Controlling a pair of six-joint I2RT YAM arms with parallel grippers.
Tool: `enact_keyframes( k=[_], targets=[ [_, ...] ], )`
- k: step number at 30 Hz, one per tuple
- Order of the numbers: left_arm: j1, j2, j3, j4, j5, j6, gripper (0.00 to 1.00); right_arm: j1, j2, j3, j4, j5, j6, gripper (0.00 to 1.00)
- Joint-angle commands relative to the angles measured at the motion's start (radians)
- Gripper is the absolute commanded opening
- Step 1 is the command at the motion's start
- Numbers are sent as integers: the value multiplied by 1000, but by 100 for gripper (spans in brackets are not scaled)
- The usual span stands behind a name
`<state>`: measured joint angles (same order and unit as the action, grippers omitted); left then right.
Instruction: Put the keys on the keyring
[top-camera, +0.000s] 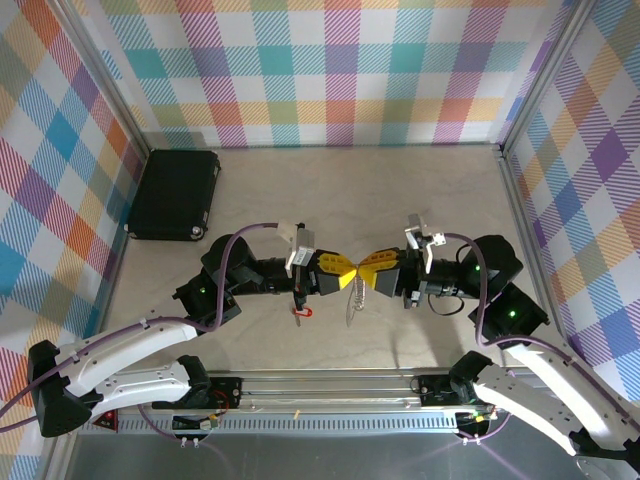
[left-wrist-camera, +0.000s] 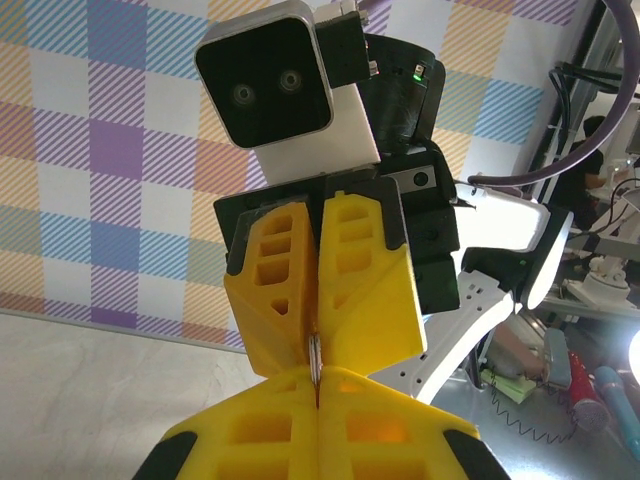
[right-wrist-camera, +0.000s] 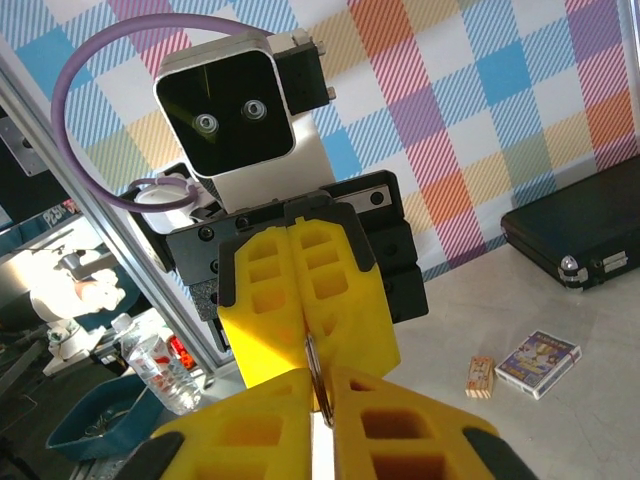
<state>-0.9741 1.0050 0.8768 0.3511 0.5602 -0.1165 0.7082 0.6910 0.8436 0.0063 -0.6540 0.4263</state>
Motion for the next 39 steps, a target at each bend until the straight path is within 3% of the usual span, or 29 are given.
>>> enact_keyframes(
  k=[1, 3, 10, 16, 24, 30, 39],
  targets=[
    [-11, -2, -3, 61, 17, -8, 0, 8, -5, 12, 14, 4, -18, 7],
    [-11, -3, -4, 58, 17, -6, 0, 8, -7, 11, 8, 14, -20, 0],
    [-11, -15, 3, 20, 10, 7, 0, 9, -11, 12, -12, 25, -41, 0],
    [-11, -66, 60, -222, -64, 94, 33, 10, -12, 92, -198, 57, -178, 0],
    [-11, -100, 188, -532, -140, 201, 34, 13, 82, 305, -566, 108, -403, 0],
    [-11, -81, 240, -588, -106, 227, 35, 25, 134, 407, -722, 155, -500, 0],
    [-11, 4, 299, -613, -29, 230, 35, 81, 164, 452, -782, 191, -586, 0]
  ],
)
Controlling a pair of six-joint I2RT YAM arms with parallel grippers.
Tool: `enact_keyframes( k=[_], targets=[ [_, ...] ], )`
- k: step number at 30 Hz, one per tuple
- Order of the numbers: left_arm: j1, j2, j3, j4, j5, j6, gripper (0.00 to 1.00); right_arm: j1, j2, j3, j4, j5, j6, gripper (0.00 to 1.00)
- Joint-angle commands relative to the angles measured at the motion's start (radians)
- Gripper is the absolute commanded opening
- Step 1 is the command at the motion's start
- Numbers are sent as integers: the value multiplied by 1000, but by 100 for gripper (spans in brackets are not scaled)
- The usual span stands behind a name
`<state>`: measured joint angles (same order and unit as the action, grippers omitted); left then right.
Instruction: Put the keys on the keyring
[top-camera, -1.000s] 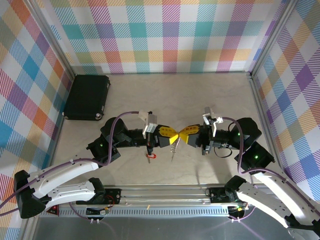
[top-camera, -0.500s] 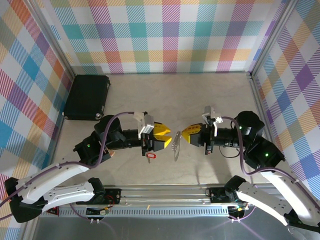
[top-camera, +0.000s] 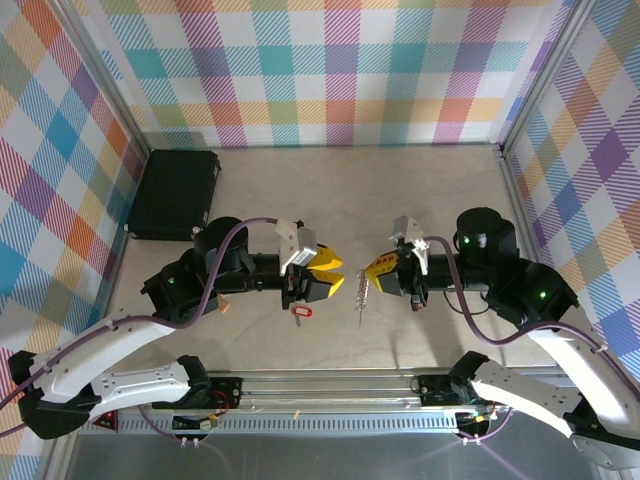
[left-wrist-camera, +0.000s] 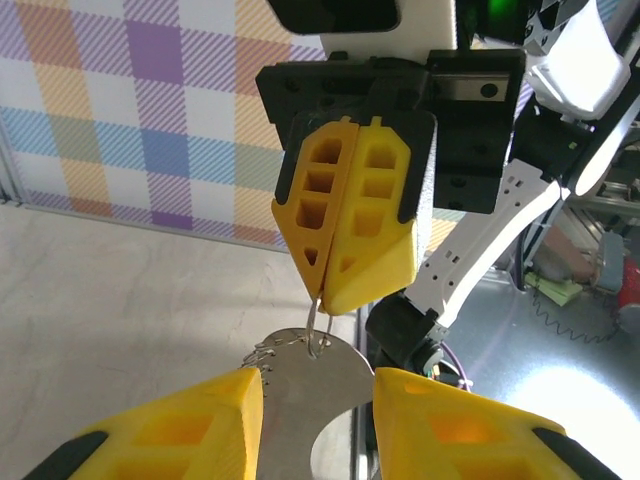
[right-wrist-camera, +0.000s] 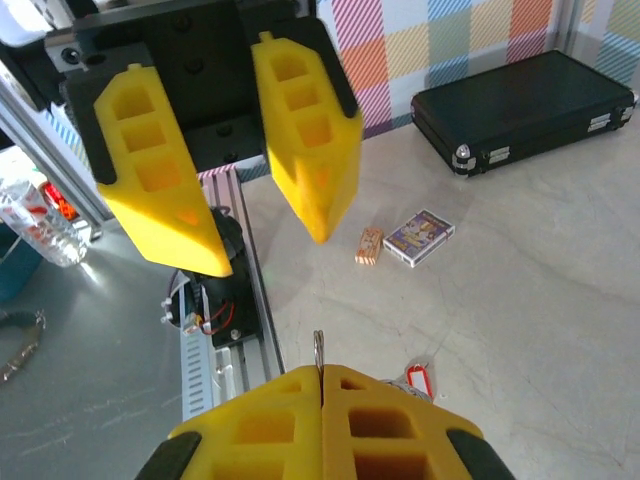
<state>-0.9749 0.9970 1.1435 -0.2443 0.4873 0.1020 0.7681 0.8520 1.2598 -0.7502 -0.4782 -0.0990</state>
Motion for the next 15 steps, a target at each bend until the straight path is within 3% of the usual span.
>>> enact_keyframes(
  k=[1, 15],
  targets=[
    [-10, 18, 33, -15, 49, 10, 35, 30, 4, 34, -25, 21, -67, 0],
    [-10, 73, 56, -59, 135, 14, 30, 110, 18, 41, -40, 81, -110, 0]
  ],
)
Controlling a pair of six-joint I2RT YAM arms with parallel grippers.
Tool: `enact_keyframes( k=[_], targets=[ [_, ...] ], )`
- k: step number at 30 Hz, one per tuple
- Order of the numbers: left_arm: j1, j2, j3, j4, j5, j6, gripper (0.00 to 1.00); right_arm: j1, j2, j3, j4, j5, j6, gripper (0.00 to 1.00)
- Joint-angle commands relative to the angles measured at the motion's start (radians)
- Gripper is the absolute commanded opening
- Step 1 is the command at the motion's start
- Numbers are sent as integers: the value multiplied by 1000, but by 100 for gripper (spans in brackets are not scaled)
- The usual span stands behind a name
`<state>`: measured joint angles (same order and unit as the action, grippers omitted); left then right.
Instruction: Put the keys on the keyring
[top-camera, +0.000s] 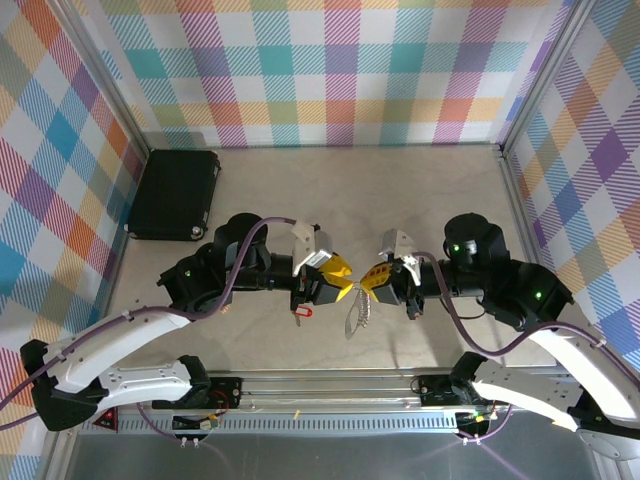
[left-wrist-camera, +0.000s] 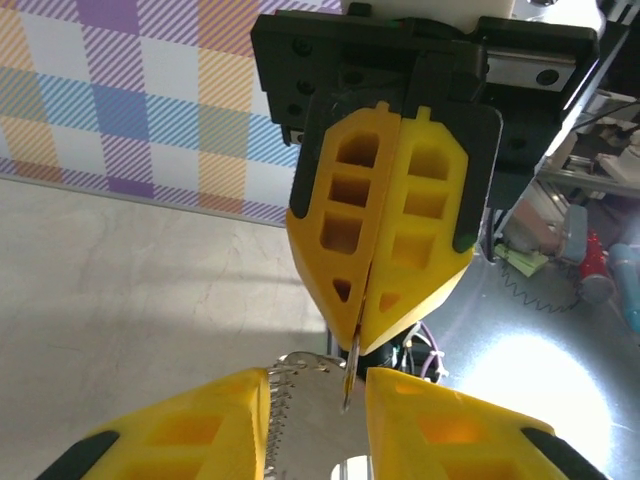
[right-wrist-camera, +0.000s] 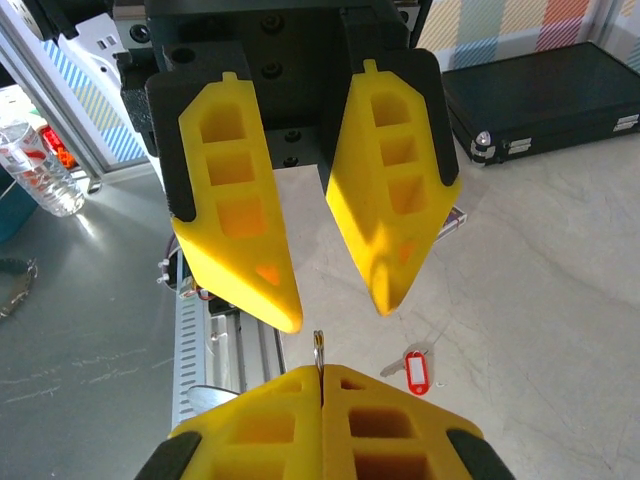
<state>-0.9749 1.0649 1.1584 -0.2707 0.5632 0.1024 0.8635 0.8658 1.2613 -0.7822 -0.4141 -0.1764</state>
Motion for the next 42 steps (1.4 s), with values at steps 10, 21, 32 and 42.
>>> enact_keyframes(
  k=[10, 21, 32, 42],
  targets=[
    [-10, 31, 47, -73, 98, 25, 23, 40, 7, 42, -7, 47, -37, 0],
    [-10, 30, 28, -40, 108, 17, 13, 61, 17, 36, -11, 52, -38, 0],
    [-10, 22, 5, -16, 124, 1, 0, 74, 17, 35, 2, 63, -29, 0],
    [-10, -70, -196, 459, 20, -185, 0, 74, -92, -48, 151, 122, 70, 51]
  ],
)
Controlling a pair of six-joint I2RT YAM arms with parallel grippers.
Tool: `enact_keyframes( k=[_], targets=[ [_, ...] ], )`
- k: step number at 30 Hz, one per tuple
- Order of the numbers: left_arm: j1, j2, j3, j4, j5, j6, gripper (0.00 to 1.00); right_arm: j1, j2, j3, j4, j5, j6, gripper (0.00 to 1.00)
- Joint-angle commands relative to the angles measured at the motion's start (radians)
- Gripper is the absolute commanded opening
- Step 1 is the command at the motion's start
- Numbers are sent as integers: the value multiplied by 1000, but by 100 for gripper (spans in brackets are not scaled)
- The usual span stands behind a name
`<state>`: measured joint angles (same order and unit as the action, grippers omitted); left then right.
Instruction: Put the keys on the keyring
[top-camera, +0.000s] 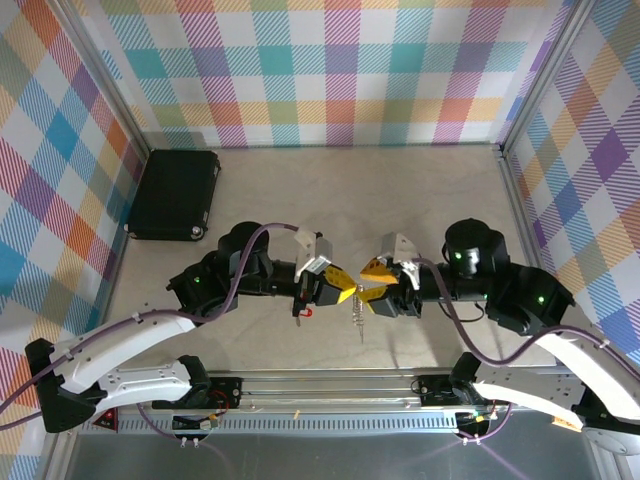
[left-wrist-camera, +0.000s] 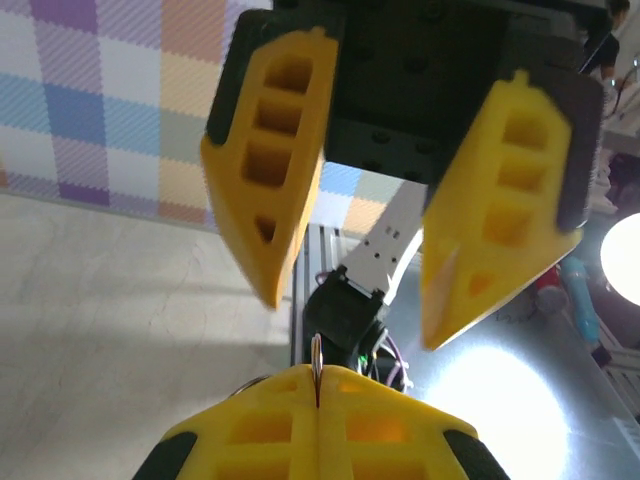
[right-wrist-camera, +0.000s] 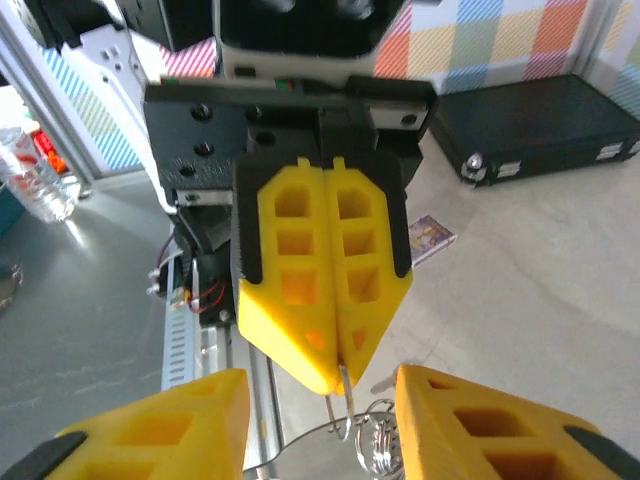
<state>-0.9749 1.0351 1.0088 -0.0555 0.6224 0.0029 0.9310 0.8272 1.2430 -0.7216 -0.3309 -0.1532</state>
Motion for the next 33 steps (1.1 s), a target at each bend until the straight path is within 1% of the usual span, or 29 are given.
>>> enact_keyframes(
  k=[1, 2, 4, 7, 9, 10, 12, 14, 18, 20, 25, 33],
  targets=[
    [-10, -50, -68, 292, -56, -101, 0, 6, -71, -44, 108, 53, 47, 56],
    [-10, -60, -89, 336, -76, -115, 0, 6, -91, -61, 125, 64, 84, 60],
    [-10, -75, -117, 393, -115, -127, 0, 6, -116, -84, 141, 78, 97, 65],
    [-10, -91, -150, 470, -163, -139, 0, 6, -119, -105, 136, 99, 105, 66],
    [-10, -93, -170, 530, -182, -156, 0, 6, -111, -119, 140, 106, 110, 62],
    [-9, -90, -175, 555, -186, -165, 0, 6, -106, -125, 145, 107, 114, 59],
    [-10, -82, -186, 596, -190, -178, 0, 6, -102, -138, 168, 96, 124, 48],
    [-10, -76, -197, 634, -194, -190, 0, 6, -100, -148, 197, 81, 134, 40],
    [-10, -70, -214, 689, -203, -211, 0, 6, -94, -158, 229, 59, 138, 30],
    [-10, -64, -216, 690, -199, -211, 0, 6, -87, -164, 241, 47, 140, 27],
    [-10, -53, -227, 701, -197, -213, 0, 6, -68, -177, 278, 33, 152, 28],
    [-10, -34, -228, 717, -161, -221, 0, 6, -65, -176, 314, 30, 153, 28]
  ],
)
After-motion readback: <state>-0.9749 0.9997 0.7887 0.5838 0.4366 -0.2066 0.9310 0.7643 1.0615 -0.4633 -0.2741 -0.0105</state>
